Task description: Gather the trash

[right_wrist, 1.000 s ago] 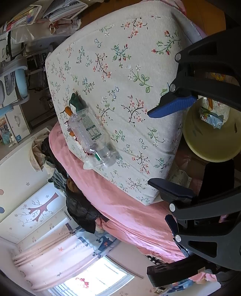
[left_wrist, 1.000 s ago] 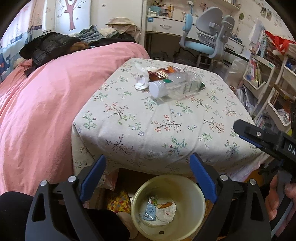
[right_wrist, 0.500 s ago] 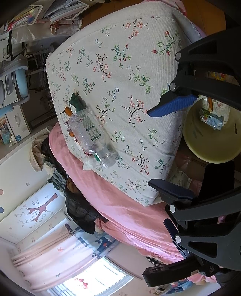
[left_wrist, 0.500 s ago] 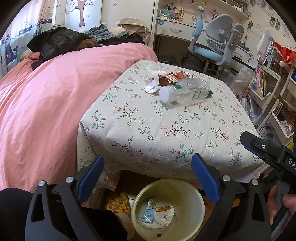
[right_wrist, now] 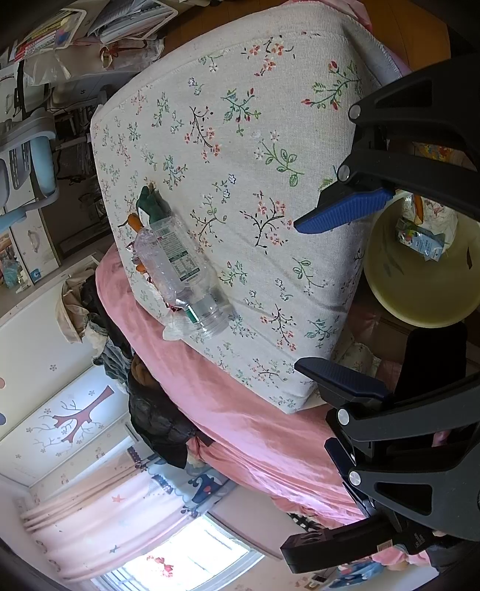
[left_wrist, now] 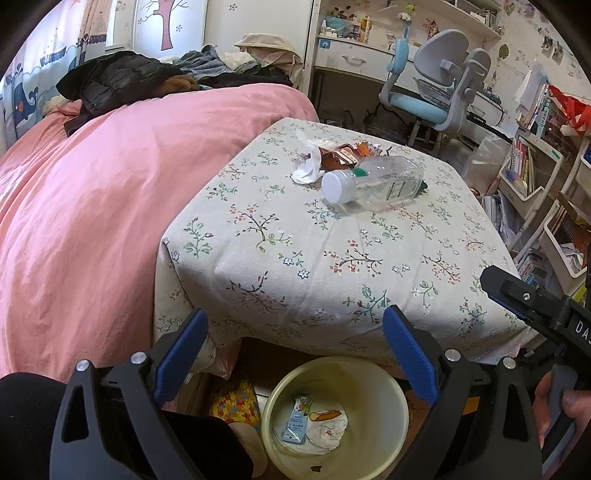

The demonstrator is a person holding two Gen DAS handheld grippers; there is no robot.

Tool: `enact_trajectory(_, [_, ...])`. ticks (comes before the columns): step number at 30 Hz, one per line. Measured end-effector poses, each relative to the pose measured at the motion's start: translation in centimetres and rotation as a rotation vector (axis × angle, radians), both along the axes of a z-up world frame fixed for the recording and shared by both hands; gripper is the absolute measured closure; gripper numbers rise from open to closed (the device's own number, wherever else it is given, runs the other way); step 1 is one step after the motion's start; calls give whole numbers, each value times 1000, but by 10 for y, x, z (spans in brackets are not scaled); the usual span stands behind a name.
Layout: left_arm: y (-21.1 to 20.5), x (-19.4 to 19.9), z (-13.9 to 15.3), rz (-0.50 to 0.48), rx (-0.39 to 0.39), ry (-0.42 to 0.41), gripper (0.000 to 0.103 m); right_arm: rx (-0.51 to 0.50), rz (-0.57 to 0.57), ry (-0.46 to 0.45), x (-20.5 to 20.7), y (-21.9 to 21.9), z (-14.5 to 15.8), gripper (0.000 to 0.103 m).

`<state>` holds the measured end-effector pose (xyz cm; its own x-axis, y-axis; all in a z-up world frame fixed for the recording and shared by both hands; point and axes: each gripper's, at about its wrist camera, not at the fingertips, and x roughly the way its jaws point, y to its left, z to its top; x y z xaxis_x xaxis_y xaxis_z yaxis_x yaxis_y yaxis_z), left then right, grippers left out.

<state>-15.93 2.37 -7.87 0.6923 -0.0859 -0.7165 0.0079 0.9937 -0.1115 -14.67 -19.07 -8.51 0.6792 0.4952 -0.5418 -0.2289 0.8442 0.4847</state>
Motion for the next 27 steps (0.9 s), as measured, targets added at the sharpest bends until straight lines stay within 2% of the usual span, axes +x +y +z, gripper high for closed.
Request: enact_trajectory(27, [2,-1,-2,8,-2,10,12,-6,2,6,1,1,-5,37])
